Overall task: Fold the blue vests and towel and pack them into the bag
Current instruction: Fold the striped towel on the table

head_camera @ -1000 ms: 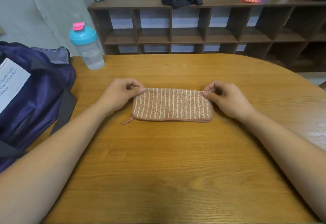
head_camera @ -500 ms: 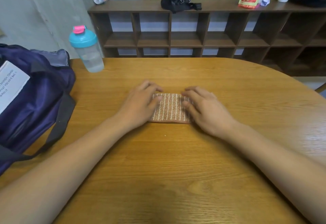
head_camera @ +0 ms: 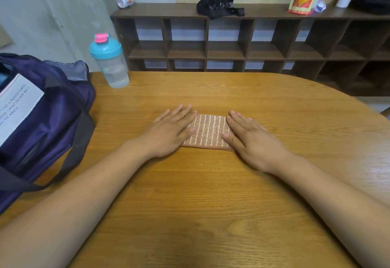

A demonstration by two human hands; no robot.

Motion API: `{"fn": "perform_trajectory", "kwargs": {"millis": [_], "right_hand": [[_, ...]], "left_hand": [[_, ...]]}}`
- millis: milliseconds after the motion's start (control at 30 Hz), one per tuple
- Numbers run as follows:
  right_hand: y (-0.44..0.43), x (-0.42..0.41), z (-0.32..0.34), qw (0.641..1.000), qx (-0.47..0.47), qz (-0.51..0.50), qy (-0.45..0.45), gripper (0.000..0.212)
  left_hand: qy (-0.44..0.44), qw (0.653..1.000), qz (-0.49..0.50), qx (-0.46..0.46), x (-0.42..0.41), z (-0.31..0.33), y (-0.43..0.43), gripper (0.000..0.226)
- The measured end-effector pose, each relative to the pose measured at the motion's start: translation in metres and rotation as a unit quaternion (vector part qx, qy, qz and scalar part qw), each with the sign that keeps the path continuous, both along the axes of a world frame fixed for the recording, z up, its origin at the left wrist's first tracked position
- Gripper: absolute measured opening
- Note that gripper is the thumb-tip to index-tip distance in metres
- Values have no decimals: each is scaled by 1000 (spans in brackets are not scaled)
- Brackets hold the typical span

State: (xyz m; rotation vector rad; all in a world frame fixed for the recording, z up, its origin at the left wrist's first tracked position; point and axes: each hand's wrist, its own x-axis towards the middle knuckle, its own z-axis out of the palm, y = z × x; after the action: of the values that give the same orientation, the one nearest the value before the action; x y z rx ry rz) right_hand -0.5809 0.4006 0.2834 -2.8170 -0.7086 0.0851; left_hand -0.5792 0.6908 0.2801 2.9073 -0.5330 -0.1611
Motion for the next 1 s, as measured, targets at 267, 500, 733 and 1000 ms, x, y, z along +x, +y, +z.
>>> {"fn": "perform_trajectory", "kwargs": {"millis": [267,500,733,1000], "right_hand": [[7,-19,13,983,31,66,-169,31],[21,-32,10,974,62,162,-145,19],[12,-23,5,980,85,114,-137,20],[7,-19,4,982,96,99,-128,20]], "left_hand": [[-194,978,66,-46,4,14,-2,19],[-115,988,65,-81,5,6,-11,33],[-34,982,-41,-183,-28,34,-11,31],[-6,983,-147,-110,-47,31,-30,28]]}}
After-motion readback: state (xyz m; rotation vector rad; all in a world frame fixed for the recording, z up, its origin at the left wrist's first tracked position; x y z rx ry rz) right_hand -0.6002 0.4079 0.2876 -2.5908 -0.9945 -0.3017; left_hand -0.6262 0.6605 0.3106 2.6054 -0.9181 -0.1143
